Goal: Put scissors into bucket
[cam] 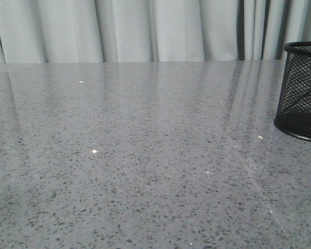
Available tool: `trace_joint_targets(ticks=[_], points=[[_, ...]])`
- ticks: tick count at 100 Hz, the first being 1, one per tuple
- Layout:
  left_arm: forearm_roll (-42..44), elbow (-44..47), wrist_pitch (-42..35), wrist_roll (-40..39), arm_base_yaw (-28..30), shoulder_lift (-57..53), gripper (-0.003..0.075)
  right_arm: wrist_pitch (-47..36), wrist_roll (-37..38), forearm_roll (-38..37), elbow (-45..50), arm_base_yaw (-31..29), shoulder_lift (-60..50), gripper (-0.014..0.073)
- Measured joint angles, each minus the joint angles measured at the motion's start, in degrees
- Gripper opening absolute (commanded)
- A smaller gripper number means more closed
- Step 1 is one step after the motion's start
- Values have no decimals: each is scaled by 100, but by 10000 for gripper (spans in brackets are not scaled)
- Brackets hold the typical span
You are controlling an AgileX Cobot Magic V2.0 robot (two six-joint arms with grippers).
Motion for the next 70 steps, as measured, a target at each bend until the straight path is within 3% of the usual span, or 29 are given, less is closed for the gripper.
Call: trace_joint_targets(ticks=[12, 26, 70], points=[[-197, 234, -44, -3, 0, 0, -20, -182, -14, 0, 702, 0, -1047, -46], [-249, 284, -87, -3, 0, 0, -20, -405, -14, -20, 893, 0, -1625, -46], [-271, 284, -155, -3, 0, 0, -20, -594, -22, -46, 898, 0, -1752, -46]])
